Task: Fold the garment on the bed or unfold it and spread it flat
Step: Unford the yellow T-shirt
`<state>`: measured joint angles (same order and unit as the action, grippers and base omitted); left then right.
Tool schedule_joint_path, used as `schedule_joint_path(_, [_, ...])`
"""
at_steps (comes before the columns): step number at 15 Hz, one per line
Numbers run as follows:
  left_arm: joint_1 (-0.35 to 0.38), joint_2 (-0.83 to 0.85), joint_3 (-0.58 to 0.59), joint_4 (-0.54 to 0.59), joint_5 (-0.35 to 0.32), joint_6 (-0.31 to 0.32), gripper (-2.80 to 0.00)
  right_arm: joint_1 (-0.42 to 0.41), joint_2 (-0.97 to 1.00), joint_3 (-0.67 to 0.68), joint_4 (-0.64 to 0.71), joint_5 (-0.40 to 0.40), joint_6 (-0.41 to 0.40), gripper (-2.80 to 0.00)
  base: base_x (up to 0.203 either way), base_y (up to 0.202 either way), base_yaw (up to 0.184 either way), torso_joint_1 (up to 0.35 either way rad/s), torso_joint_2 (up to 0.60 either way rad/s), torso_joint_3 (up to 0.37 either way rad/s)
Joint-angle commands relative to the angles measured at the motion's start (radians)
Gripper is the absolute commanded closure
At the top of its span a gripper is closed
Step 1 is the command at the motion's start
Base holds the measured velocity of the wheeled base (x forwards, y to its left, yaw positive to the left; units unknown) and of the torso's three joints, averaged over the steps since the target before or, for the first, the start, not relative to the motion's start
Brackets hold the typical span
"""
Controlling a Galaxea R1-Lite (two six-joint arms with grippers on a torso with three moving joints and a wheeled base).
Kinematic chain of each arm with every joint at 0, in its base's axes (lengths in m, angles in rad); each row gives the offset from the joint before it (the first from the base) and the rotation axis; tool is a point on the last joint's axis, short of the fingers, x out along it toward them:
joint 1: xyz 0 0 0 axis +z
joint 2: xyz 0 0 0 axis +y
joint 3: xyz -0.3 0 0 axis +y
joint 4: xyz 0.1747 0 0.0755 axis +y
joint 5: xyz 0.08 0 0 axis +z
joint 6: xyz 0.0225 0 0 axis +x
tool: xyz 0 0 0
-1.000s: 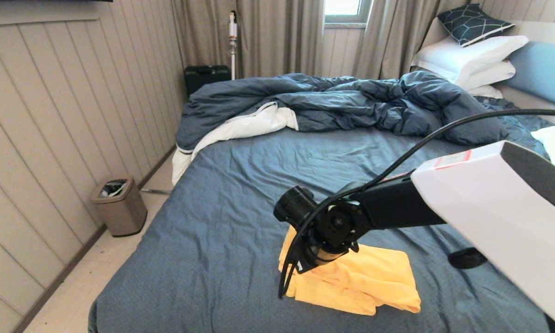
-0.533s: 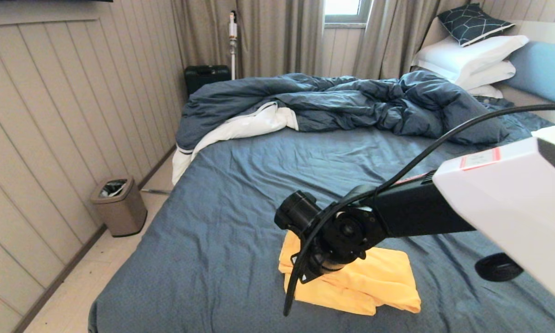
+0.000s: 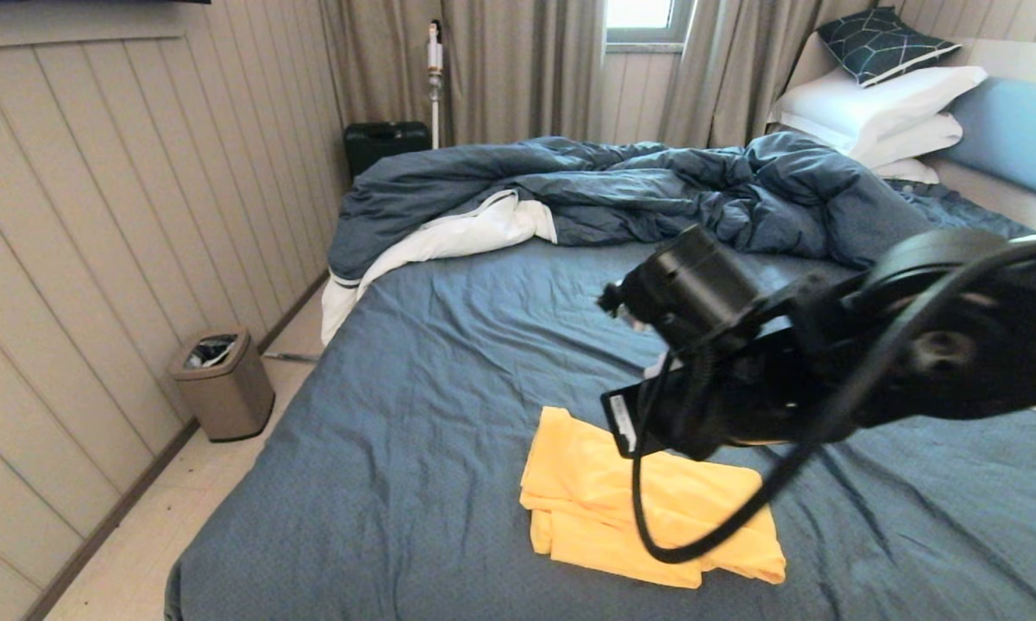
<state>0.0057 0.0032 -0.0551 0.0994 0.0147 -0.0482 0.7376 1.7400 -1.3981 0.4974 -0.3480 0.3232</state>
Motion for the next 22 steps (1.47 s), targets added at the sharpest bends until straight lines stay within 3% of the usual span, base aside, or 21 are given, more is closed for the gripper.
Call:
schedule_joint_path(1, [0.0,0.0,0.0,0.0,0.001,-0.001,0.0,-0.01,-0.249,0.055,0.002,-0.017,0.0,0.0,0.0,0.0,0.0,0.0,0.0,0.0])
schedule_joint_path(6, [0.0,-0.001,0.0,0.0,0.001,-0.001,0.0,-0.208,-0.722,0.32,0.002,-0.189,-0.036,0.0,0.0,0.0,0.0,0.0,0.0,0.0])
schedule_joint_path(8, [0.0,-0.002,0.0,-0.002,0.001,0.002,0.0,-0.31,-0.874,0.436,0.003,-0.219,-0.055,0.0,0.0,0.0,0.0,0.0,0.0,0.0])
schedule_joint_path(13, [0.0,-0.002,0.001,-0.003,0.001,0.002,0.0,-0.47,-1.147,0.73,0.0,-0.254,-0.1,0.0,0.0,0.0,0.0,0.0,0.0,0.0])
schedule_joint_path(16, [0.0,0.0,0.0,-0.003,0.001,-0.001,0.0,-0.568,-1.282,0.863,-0.007,-0.252,-0.147,0.0,0.0,0.0,0.0,0.0,0.0,0.0])
schedule_joint_path(19, [0.0,0.0,0.0,-0.001,0.001,-0.001,0.0,-0.581,-1.416,0.998,-0.06,-0.214,-0.165,0.0,0.0,0.0,0.0,0.0,0.0,0.0])
schedule_joint_path(22, [0.0,0.0,0.0,0.0,0.001,-0.001,0.0,-0.585,-1.462,1.157,-0.238,-0.134,-0.183,0.0,0.0,0.0,0.0,0.0,0.0,0.0])
